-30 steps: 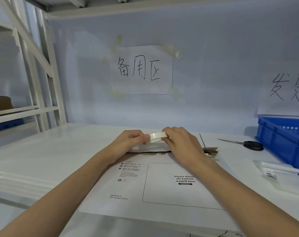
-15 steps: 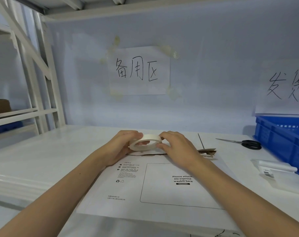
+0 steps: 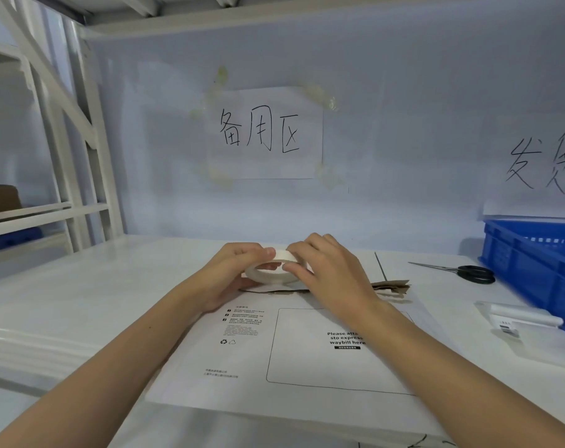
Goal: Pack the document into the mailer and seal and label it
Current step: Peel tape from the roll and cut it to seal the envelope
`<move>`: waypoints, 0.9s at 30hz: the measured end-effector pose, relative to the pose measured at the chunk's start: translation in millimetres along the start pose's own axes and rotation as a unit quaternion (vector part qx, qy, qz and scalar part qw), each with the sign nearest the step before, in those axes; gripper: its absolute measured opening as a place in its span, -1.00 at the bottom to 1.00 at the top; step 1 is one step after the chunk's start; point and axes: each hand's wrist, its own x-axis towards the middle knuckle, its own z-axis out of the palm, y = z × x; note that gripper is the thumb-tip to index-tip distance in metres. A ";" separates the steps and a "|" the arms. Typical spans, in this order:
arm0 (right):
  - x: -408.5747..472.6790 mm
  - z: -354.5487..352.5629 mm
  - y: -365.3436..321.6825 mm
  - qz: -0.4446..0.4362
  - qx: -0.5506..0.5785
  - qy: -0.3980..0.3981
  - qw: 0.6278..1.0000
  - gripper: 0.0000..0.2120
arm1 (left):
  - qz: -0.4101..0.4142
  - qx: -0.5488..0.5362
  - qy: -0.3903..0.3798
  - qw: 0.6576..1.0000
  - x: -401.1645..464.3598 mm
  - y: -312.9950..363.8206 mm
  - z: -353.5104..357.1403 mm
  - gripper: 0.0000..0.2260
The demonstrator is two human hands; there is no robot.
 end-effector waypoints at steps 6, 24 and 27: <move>-3.5 -1.3 9.2 0.118 0.108 -0.131 0.978 -0.81 | -0.003 -0.047 -0.016 0.999 2.3 -0.5 -2.5 -0.82; 1.8 -4.8 -3.3 0.138 0.204 -0.047 0.968 -0.83 | -0.025 -0.119 0.029 0.992 -0.6 7.0 -0.3 -0.61; 3.9 -4.7 -5.5 0.241 0.336 -0.051 0.909 -0.85 | -0.021 -0.171 0.032 0.984 0.8 8.4 -1.3 -0.61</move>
